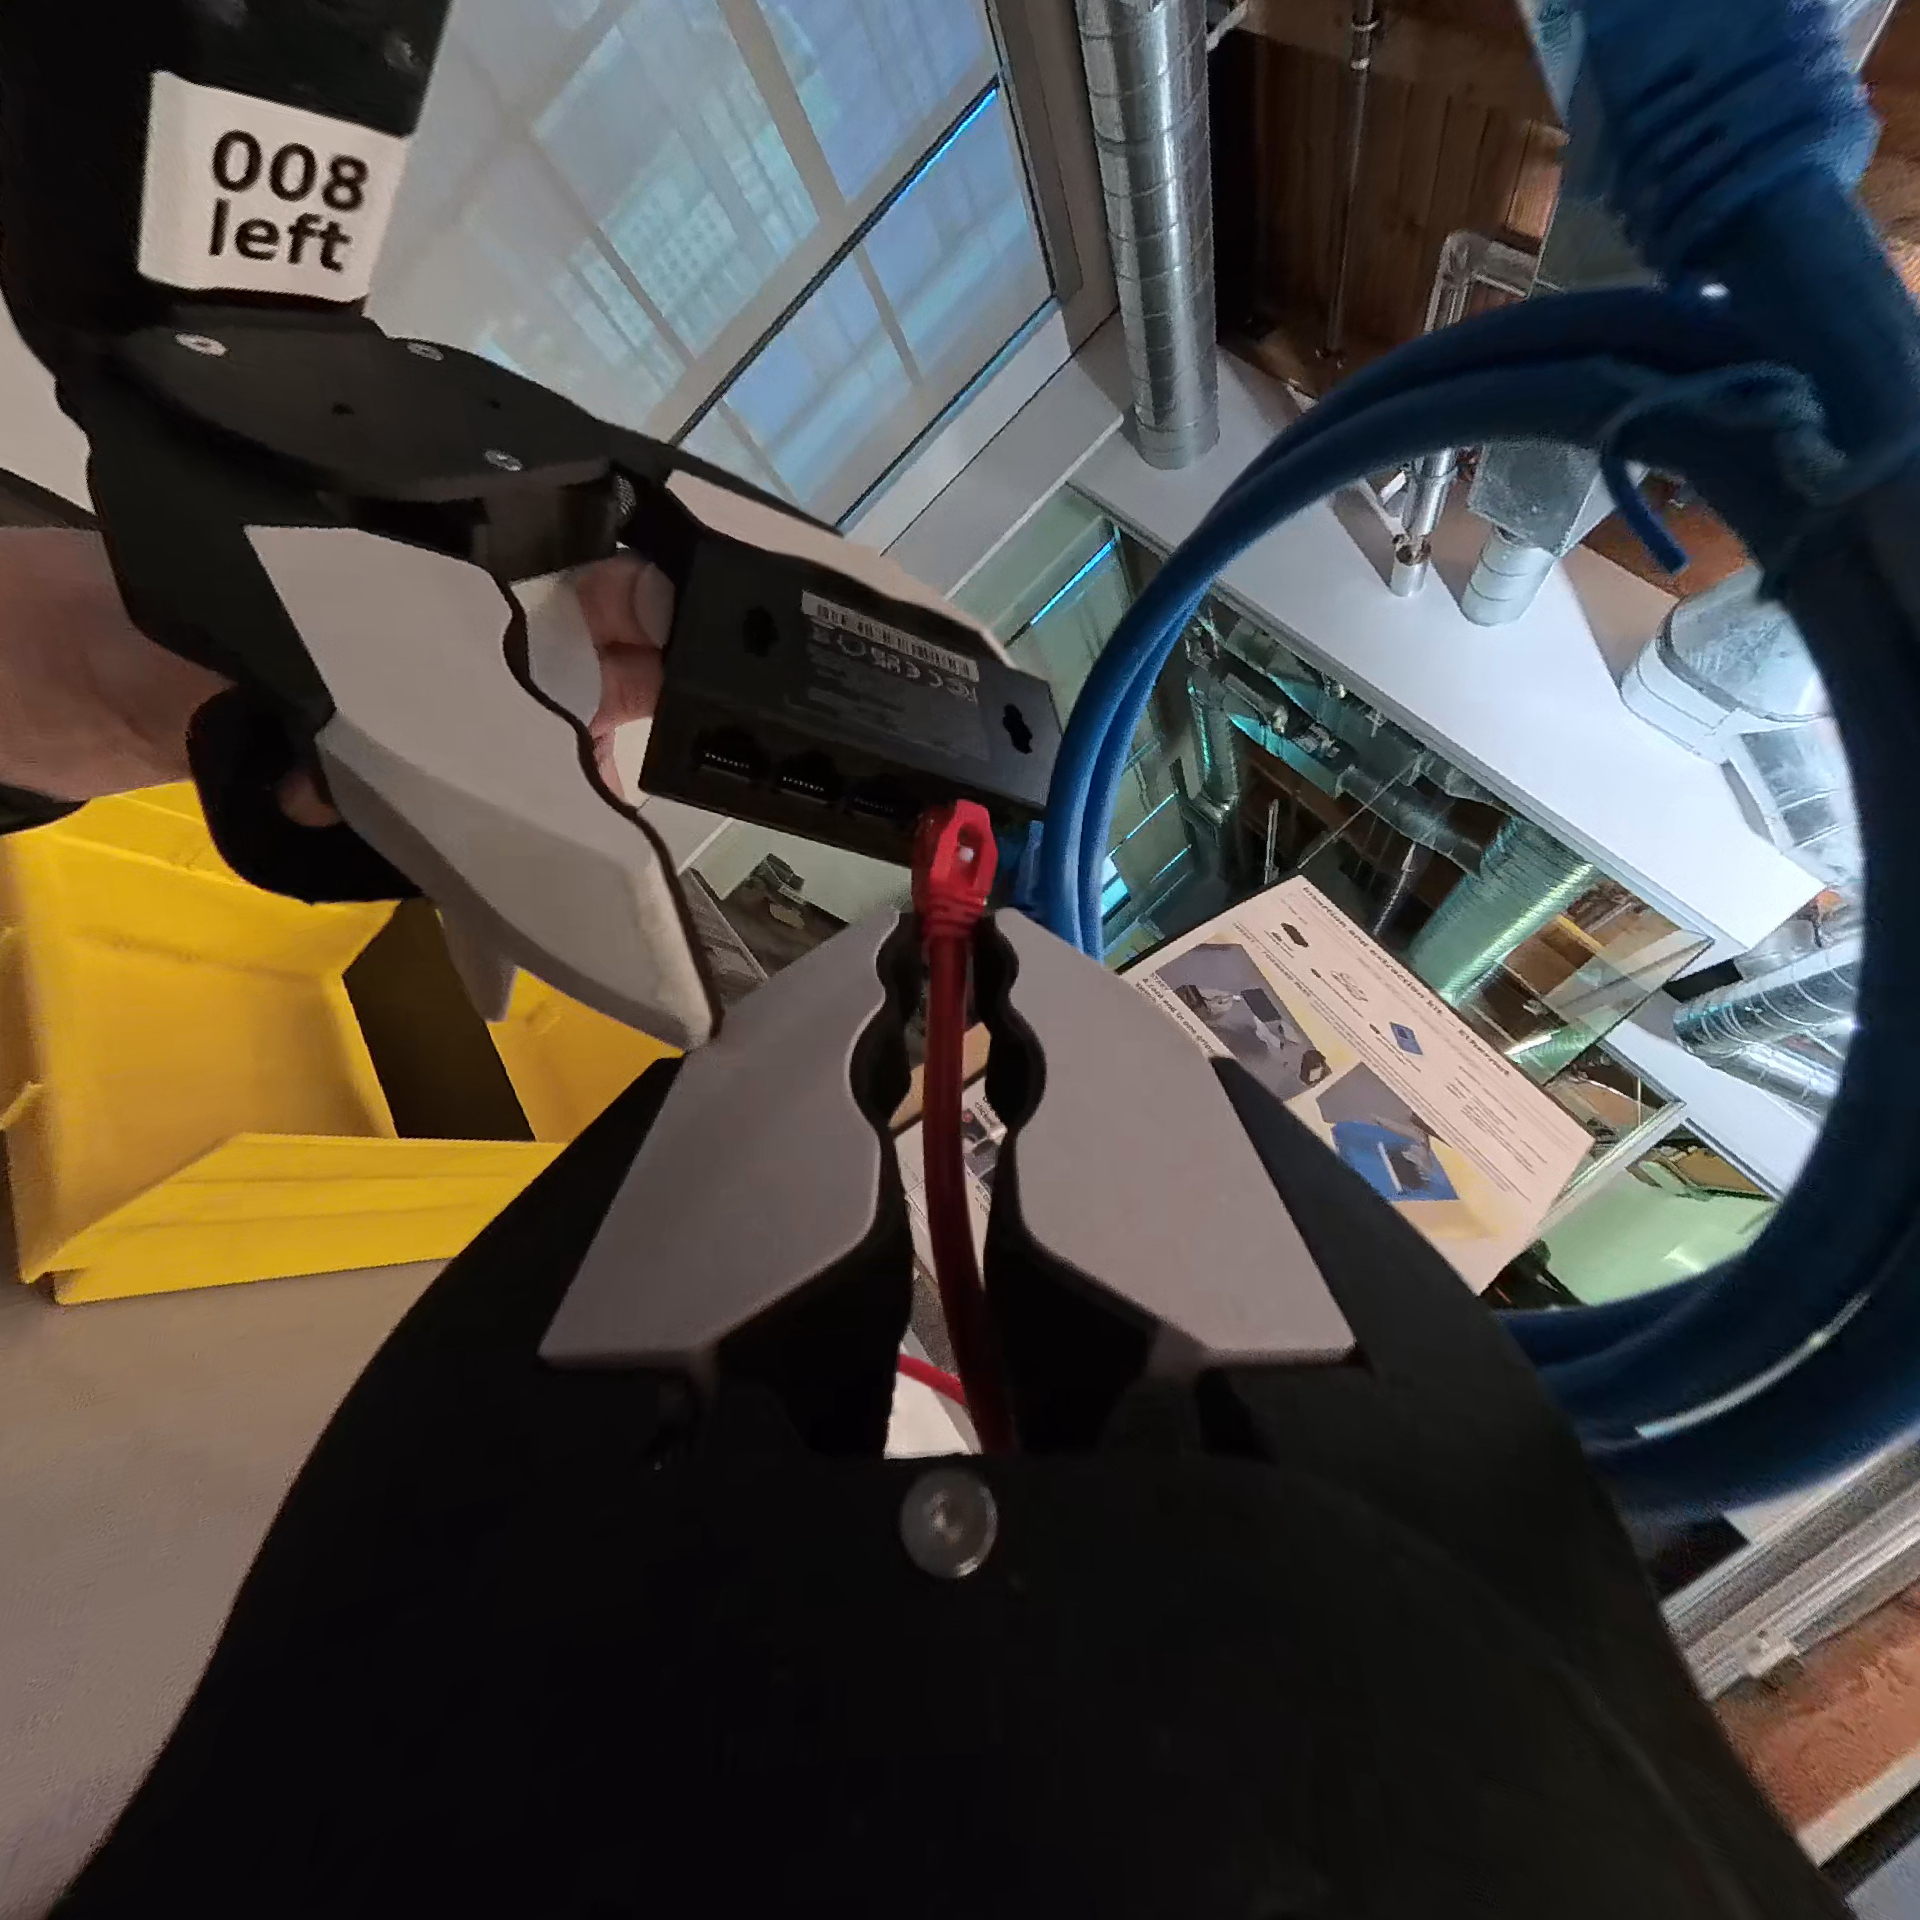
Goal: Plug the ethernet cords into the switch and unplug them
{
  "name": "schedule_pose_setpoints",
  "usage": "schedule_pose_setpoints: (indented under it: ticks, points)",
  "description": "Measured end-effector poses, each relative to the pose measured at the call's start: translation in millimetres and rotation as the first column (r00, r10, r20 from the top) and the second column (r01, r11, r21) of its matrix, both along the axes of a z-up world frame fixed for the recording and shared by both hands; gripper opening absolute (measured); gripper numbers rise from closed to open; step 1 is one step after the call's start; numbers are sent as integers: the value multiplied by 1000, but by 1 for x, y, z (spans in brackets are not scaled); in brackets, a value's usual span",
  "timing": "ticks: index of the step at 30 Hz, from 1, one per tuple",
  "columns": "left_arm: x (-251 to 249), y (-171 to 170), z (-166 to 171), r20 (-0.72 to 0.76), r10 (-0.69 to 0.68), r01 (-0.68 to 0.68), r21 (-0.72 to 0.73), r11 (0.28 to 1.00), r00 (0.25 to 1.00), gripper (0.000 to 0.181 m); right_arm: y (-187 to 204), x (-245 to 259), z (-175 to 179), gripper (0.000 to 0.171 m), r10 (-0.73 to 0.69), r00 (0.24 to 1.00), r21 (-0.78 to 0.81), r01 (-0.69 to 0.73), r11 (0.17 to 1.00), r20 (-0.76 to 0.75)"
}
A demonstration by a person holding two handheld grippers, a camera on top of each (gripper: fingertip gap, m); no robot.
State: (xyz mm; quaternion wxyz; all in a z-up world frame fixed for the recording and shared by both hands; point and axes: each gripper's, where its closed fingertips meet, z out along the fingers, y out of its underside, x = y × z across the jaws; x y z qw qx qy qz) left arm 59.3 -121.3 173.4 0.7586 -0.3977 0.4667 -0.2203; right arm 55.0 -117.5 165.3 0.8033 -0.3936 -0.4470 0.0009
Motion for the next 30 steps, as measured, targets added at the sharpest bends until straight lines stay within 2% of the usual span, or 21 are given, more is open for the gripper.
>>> schedule_pose_setpoints:
  ticks: [3,10,17,21,24,30]
  points:
    - [1,0,-4,-10,-21,21,-60,998,1000,131,-4,1,2,10,8,1000,9,-8,1000,9]
    - [3,2,-8,-50,39,-40,-24,999,998,133,-2,3,0,10,75,997,-85,-72,994,25]
    - [-6,7,-10,-103,132,-122,95,988,986,113,-10,3,0,10,164,986,-120,-159,980,38]
    - [-7,10,-6,-66,156,-148,102,984,986,102,-11,4,1,10,128,990,-107,-121,987,61]
    - [-4,4,-1,-28,110,-108,86,990,993,108,-11,4,2,10,80,992,-56,-75,996,93]
    - [-5,6,-1,-26,126,-122,134,983,992,100,-9,8,1,11,15,986,34,-21,999,165]
